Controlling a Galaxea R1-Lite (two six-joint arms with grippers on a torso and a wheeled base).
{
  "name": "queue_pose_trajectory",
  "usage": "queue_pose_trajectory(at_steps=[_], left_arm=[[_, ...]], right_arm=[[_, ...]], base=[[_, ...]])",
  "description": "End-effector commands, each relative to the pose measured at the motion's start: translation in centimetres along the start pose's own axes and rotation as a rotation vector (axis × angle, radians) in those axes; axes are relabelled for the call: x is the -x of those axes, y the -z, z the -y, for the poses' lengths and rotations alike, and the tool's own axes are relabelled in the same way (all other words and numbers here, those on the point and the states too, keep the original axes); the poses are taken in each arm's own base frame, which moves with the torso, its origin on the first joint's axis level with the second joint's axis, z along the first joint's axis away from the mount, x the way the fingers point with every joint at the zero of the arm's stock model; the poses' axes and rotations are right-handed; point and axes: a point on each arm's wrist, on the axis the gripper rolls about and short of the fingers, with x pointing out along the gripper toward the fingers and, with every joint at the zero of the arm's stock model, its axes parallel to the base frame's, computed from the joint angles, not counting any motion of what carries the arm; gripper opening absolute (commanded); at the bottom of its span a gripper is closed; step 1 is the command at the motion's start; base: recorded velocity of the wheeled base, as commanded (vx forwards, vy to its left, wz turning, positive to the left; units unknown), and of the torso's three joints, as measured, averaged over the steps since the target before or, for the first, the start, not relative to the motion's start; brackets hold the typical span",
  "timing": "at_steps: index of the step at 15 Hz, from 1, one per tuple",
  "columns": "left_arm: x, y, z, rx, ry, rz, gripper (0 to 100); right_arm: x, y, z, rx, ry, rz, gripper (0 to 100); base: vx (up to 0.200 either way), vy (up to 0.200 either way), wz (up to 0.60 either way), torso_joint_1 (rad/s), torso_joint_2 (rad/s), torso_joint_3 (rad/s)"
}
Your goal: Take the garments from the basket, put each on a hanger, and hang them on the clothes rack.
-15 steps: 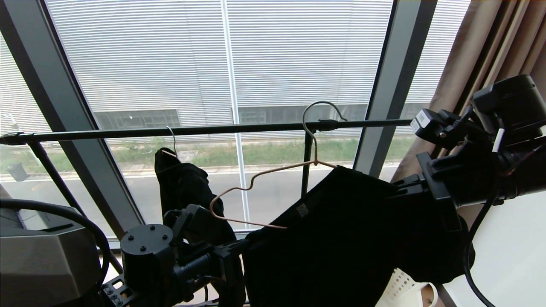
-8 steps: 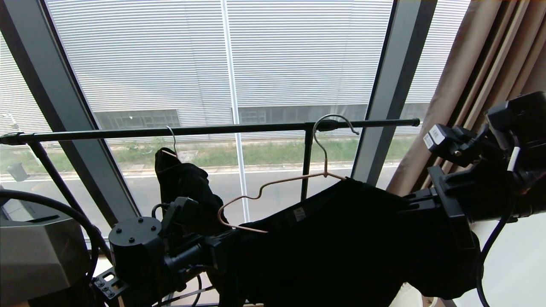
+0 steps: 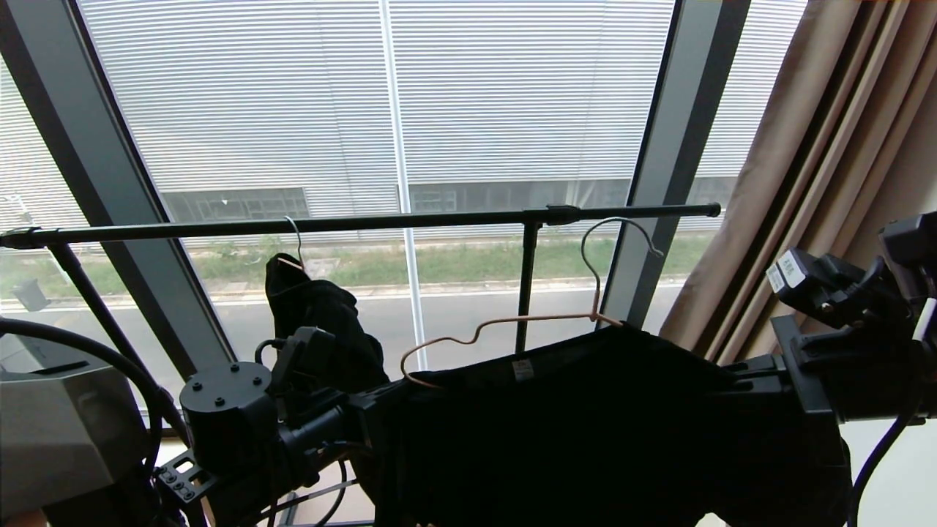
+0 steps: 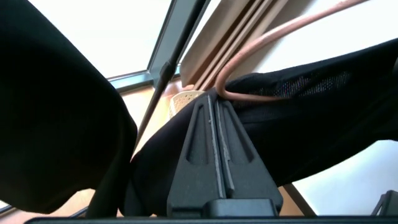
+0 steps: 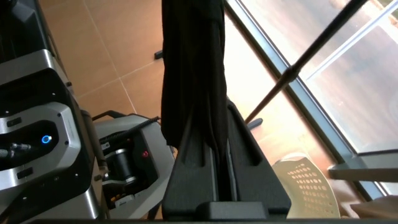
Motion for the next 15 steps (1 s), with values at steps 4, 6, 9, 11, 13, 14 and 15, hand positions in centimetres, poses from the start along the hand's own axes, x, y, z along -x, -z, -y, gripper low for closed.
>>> queue_pose_trajectory(at_steps=[4, 6, 9, 11, 13, 14, 15], left_arm=[[-0.2, -0.4, 0.1, -0.003, 0.006, 0.018, 0], [-0.2, -0.4, 0.1, -0.004, 0.007, 0.020, 0], [-0.7, -1.2, 0.5, -0.013, 0.029, 0.052, 0], [-1.0, -1.9, 1.1, -0.045, 0.049, 0.073, 0], [-1.0, -3.2, 1.9, -0.092, 0.047, 0.061, 0], [-1.0, -4.3, 2.5, -0.093, 0.054, 0.056, 0], [-1.0, -4.7, 2.8, -0.093, 0.055, 0.056, 0]], right_arm=[[0.7, 1.3, -0.7, 0.005, 0.024, -0.014, 0], [0.9, 1.3, -0.6, 0.007, 0.048, -0.022, 0], [0.6, 1.6, -0.8, 0.028, 0.068, -0.040, 0], [-0.1, 1.9, -0.6, 0.066, 0.099, -0.018, 0], [-0.8, 3.0, -0.6, 0.092, 0.125, 0.013, 0], [-1.2, 3.7, -0.6, 0.091, 0.124, 0.014, 0], [-1.3, 3.9, -0.6, 0.091, 0.124, 0.014, 0]], base=[[0.000, 0.000, 0.00, 0.000, 0.00, 0.000], [0.000, 0.000, 0.00, 0.000, 0.00, 0.000], [0.000, 0.000, 0.00, 0.000, 0.00, 0.000], [0.000, 0.000, 0.00, 0.000, 0.00, 0.000], [0.000, 0.000, 0.00, 0.000, 0.00, 0.000], [0.000, 0.000, 0.00, 0.000, 0.00, 0.000], [0.000, 0.000, 0.00, 0.000, 0.00, 0.000]])
